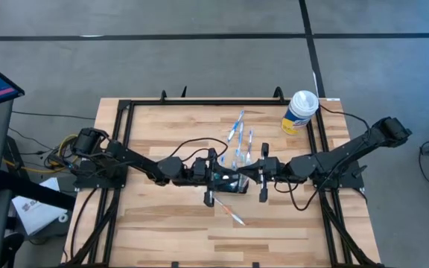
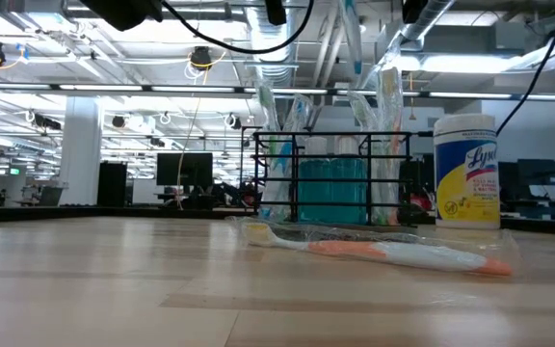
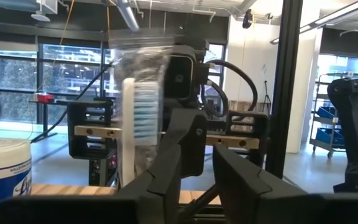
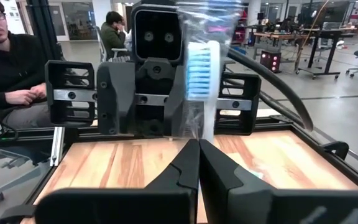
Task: Pick & Place toothbrushing station
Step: Put the blue toothbrush into the wire organizer
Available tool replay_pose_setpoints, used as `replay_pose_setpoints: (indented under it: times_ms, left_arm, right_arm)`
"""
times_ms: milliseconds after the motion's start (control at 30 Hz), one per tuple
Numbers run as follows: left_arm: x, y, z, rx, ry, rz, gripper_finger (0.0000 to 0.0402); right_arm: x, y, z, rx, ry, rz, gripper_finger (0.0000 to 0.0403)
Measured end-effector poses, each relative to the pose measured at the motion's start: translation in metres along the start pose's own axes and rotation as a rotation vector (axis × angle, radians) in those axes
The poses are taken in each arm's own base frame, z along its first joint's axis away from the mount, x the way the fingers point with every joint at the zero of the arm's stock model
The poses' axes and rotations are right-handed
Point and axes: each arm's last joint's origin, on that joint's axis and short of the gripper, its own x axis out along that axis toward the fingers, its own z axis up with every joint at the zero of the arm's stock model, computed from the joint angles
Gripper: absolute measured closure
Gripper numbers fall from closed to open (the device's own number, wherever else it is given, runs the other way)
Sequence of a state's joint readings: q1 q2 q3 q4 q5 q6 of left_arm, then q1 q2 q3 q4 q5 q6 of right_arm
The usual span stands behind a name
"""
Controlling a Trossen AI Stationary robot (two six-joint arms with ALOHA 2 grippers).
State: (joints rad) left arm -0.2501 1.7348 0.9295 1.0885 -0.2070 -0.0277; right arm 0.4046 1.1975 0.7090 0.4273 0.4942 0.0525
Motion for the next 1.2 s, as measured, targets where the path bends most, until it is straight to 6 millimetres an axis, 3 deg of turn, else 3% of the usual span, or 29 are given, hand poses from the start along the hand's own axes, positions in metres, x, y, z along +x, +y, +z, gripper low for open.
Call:
replay_pose_setpoints:
  times_ms: [200,533,967,1200]
  left_arm:
    - [-0.006,-0.006,-0.002,0.045,0.036,-0.015,0.0295]
    - [-0.029,-0.001,0.026,0.047,0.017,0.012,0.0294]
    - [-0.023,0.018,0.014,0.010,0.053,0.070,0.0257]
    - [-0.020,0.018,0.015,0.002,0.027,0.060,0.0228]
  right_arm:
    - [-0.005,0.004,0.002,0.000,-0.003,0.023,0.0403]
    - [-0.007,0.006,0.004,0.004,-0.011,0.032,0.0403]
    - [-0.006,0.004,0.004,0.008,-0.016,0.026,0.0403]
    - [-0.005,0.005,0.003,0.006,-0.013,0.024,0.0403]
